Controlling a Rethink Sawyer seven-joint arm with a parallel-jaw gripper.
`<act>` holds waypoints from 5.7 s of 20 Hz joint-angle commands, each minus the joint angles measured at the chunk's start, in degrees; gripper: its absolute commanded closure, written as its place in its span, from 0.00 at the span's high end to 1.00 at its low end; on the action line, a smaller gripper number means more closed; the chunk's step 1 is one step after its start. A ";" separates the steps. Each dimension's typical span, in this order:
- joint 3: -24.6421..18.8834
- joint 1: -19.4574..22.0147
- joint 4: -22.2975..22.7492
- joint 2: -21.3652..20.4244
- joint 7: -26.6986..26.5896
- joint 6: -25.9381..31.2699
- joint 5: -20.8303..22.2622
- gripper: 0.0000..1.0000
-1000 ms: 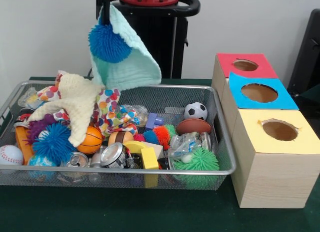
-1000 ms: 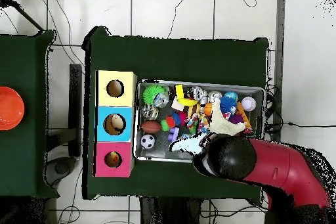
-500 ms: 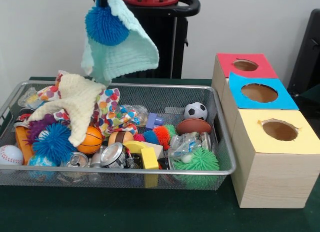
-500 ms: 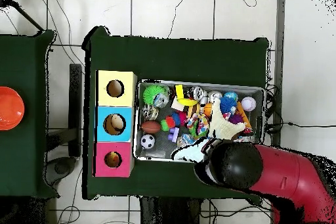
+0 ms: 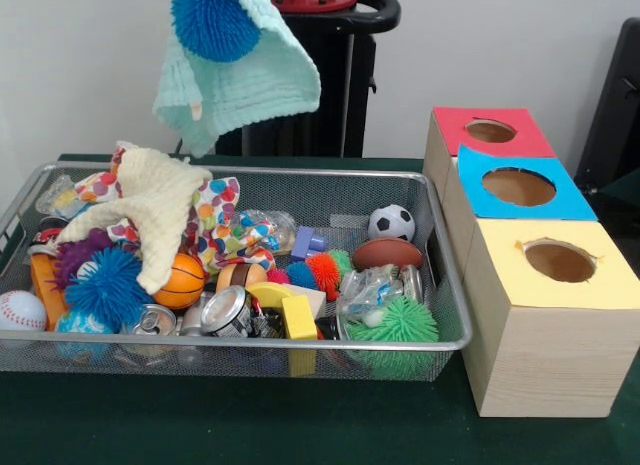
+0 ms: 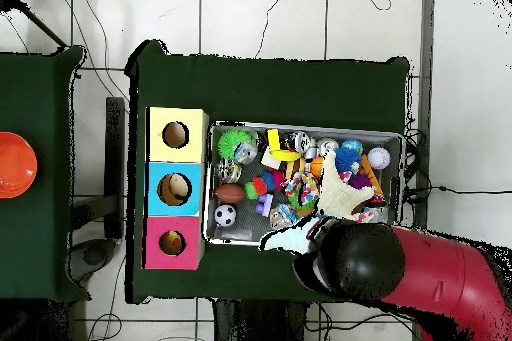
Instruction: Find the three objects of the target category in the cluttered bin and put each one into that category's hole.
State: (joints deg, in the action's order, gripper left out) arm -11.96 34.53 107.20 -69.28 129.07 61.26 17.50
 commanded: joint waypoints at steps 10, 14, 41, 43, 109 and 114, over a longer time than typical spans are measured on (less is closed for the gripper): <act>-5.02 -1.81 7.70 2.15 -9.11 -3.26 -1.58 0.00; -4.78 -2.89 8.77 4.13 -6.43 -7.59 -1.97 0.00; -0.65 -10.34 6.48 16.05 4.44 -22.12 -1.16 0.00; -0.31 -10.88 6.54 16.25 5.15 -22.72 -1.35 0.00; 7.76 -21.71 -12.60 44.23 10.06 -51.82 -11.72 1.00; 8.37 -22.27 -13.90 46.09 9.52 -53.65 -13.07 1.00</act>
State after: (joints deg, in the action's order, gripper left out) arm -3.06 12.14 99.63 -27.06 129.08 12.90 8.04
